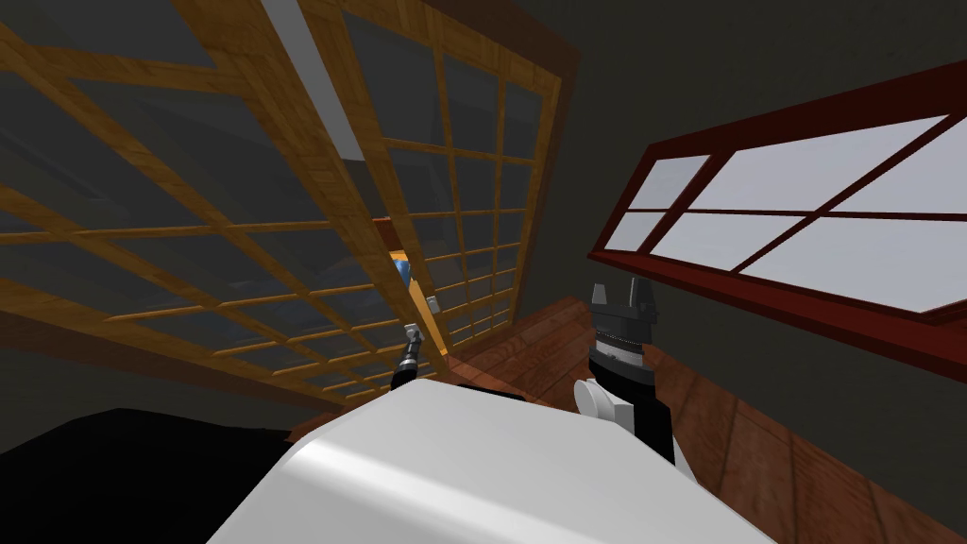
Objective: Pull the door open
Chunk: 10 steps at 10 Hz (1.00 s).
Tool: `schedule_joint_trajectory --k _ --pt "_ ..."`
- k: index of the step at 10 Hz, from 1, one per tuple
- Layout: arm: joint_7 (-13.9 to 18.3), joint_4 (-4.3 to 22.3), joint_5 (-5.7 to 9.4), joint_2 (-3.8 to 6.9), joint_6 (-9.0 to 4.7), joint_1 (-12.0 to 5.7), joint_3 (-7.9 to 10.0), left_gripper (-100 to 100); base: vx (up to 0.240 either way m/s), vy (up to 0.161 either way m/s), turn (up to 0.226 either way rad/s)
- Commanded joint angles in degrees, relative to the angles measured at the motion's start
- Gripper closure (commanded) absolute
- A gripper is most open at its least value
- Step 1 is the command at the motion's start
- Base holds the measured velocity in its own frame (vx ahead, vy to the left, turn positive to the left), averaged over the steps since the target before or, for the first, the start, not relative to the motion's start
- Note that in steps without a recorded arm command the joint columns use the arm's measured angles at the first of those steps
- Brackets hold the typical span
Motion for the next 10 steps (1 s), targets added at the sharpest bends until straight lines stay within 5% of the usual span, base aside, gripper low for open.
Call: schedule_joint_trajectory --k 1,10 --pt "2.74 0.65 0.48 0.84 -0.11 0.11 0.71 100 -0.019 -0.003 -0.017" --pt "14.76 1.79 0.73 1.24 -0.46 -0.98 -0.1 100 -0.026 0.005 -0.019"
